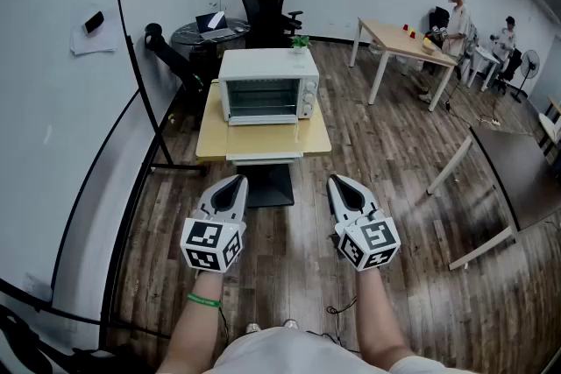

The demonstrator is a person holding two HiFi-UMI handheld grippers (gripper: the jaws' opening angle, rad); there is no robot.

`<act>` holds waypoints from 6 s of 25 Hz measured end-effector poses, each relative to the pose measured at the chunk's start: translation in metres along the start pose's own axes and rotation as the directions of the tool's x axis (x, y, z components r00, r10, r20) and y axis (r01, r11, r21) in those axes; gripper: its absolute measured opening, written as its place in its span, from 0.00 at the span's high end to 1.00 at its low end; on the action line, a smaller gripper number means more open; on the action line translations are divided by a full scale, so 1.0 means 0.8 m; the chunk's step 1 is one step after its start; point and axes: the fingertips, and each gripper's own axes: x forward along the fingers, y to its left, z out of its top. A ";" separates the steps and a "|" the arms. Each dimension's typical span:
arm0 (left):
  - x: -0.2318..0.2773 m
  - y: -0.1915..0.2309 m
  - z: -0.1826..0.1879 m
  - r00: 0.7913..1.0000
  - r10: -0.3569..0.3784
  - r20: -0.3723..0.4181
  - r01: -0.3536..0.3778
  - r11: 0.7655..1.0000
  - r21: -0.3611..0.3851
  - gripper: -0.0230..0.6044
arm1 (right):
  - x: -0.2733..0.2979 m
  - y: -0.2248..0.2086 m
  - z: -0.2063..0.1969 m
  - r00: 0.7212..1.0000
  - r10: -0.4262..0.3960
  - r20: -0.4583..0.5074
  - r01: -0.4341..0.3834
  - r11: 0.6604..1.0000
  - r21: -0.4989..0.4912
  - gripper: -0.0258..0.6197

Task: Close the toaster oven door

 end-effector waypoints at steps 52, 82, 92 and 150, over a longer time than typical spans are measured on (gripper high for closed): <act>0.047 -0.030 -0.015 0.999 0.038 -0.019 -0.037 0.997 0.064 0.44 | 0.003 -0.054 -0.017 1.000 0.018 0.008 -0.018 1.000 0.021 0.96; 0.317 0.176 -0.055 0.997 -0.027 -0.077 0.030 0.999 0.029 0.44 | 0.312 -0.167 -0.067 0.997 -0.043 -0.065 0.043 0.999 -0.007 0.96; 0.386 0.217 -0.040 0.998 -0.038 -0.058 0.040 0.998 0.045 0.44 | 0.380 -0.204 -0.061 0.997 -0.065 -0.050 0.065 0.998 -0.014 0.96; 0.295 0.231 -0.511 0.869 0.225 -0.440 -0.490 0.275 -0.827 0.45 | 0.400 -0.243 -0.186 0.962 0.077 -0.262 -0.066 0.996 0.053 0.96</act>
